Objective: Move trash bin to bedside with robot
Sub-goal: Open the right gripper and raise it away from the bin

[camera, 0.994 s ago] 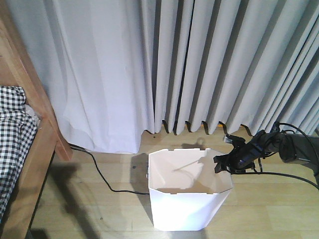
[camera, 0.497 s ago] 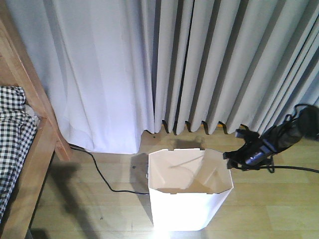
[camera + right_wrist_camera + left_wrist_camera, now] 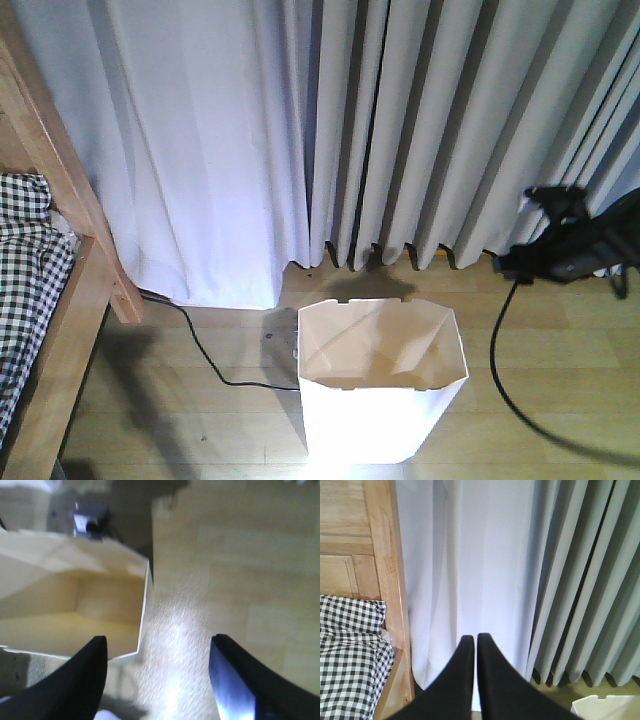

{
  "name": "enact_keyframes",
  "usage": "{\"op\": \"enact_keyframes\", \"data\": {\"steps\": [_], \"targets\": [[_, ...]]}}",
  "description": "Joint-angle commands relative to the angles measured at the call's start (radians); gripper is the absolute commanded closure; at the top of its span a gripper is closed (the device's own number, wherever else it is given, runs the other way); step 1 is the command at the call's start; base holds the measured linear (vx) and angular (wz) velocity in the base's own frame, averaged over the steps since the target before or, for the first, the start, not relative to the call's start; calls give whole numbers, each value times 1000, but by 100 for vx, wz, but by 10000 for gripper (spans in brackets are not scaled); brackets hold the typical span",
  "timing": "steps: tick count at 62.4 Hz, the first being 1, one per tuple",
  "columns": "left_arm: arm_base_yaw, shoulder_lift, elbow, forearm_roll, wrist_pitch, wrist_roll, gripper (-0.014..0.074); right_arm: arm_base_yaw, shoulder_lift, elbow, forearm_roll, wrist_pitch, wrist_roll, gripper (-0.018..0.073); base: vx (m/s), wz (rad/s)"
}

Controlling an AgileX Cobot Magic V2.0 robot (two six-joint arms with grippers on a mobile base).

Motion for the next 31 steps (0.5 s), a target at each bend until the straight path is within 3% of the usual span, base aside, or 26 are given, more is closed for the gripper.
{"op": "enact_keyframes", "data": {"steps": [1, 14, 31], "targets": [[0, -14, 19, -4, -69, -6, 602, -4, -190, 30, -32, 27, -12, 122, 0, 0], [0, -14, 19, -4, -69, -6, 602, -4, -518, 72, -36, 137, -8, 122, 0, 0], [0, -14, 19, -4, -69, -6, 602, -4, -959, 229, -21, 70, -9, 122, 0, 0]]}}
